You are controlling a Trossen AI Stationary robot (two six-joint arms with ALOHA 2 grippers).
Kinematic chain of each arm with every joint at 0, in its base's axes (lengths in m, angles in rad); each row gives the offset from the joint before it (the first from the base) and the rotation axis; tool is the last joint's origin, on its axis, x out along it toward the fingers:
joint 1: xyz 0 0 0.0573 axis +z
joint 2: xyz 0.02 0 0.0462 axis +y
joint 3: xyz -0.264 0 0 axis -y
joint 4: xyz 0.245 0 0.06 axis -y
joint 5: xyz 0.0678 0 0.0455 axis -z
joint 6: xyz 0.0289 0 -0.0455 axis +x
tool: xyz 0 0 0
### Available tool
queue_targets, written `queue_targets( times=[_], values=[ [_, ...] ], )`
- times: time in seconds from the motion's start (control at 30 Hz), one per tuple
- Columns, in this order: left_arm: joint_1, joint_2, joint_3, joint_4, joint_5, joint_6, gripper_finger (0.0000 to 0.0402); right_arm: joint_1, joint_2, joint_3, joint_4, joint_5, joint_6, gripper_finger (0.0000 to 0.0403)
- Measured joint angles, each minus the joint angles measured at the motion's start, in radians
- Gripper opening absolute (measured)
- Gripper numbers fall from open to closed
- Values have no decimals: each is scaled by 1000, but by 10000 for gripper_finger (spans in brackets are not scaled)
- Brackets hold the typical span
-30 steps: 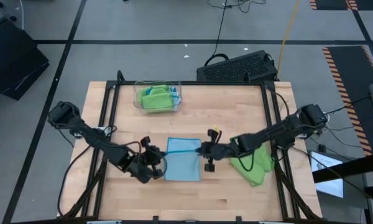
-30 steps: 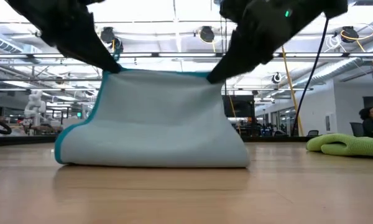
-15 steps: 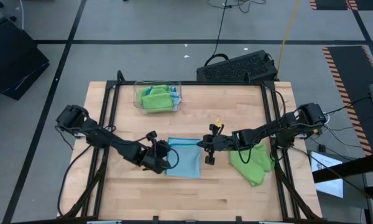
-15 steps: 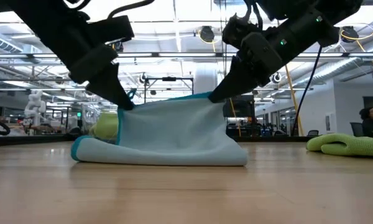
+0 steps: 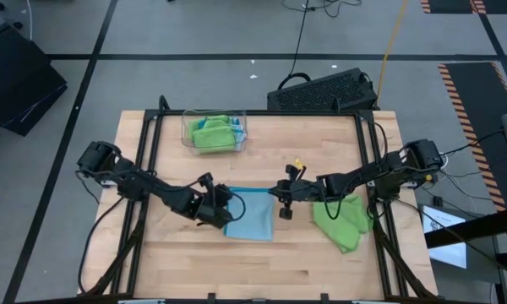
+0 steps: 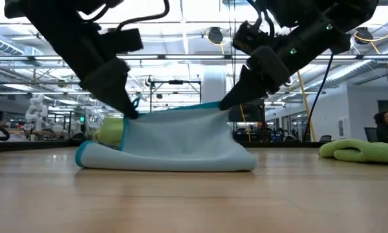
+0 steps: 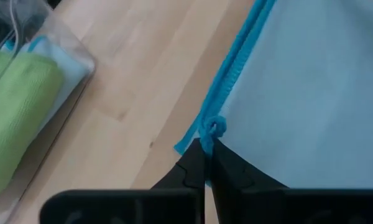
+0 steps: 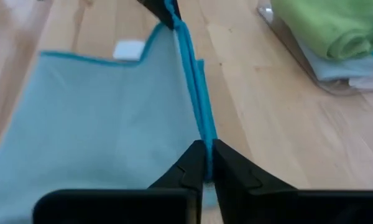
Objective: Fold microfiber towels
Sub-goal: Fold the blue microfiber cloth
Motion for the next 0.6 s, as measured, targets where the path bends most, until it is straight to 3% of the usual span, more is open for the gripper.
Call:
queue_targets(
  times=[0.17, 0.37, 0.6],
  values=[
    [14, 1, -3, -15, 10, -12, 32, 0, 0, -2, -2, 41, 2, 75],
    [36, 1, -2, -11, -22, -5, 110, -1, 0, -2, 0, 81, 29, 134],
    [65, 1, -1, -65, -108, -73, 179, 0, 0, -14, 6, 76, 57, 154]
  ],
)
